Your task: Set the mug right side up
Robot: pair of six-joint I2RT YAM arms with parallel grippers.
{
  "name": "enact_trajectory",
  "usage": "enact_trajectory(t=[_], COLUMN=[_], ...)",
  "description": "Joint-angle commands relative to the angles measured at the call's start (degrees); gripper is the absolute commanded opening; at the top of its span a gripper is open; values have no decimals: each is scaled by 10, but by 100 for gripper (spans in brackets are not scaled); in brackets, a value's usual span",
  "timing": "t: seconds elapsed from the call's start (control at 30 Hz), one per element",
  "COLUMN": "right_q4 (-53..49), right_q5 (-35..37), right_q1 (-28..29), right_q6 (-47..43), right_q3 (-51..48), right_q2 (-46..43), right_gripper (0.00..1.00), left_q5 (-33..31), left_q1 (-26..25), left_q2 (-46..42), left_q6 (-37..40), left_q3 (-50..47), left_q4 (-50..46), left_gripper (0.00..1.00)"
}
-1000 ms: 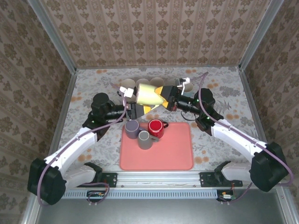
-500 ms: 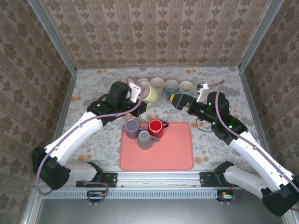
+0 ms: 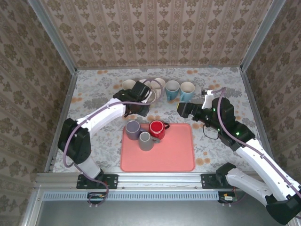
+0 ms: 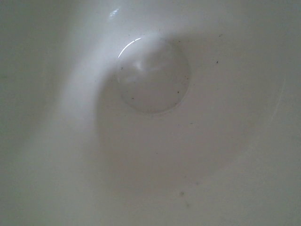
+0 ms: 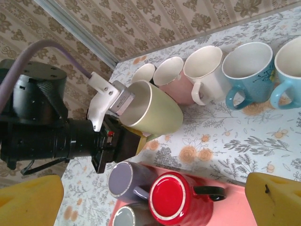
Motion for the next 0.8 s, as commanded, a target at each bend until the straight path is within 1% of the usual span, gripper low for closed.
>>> enact_trajectory(t=[0.0,0.17,0.43,0.6,0.77], right_q4=[-18,-27,-17,-12,-19], right_q5=[15,19,19,19,23], right_q1=[-2,-2,-2,-2,-2], right_q6=[-28,-43,-44,-46,-52], right_q3=[-12,-14,-24,-29,-26], right_q2=[-14,-20,-21,-18,-18], right_gripper=[100,100,100,100,100], left_q5=[-32,-36,-31,-27,-36], left_q1=[-3,-1,19,25,27], left_q2=[17,42,48,56,70], left_q6=[4,-10,-25,-26,-31], left_q3=[28,23,-13,-30,-38], left_q4=[28,32,49,62,68], left_gripper=[0,0,0,0,1])
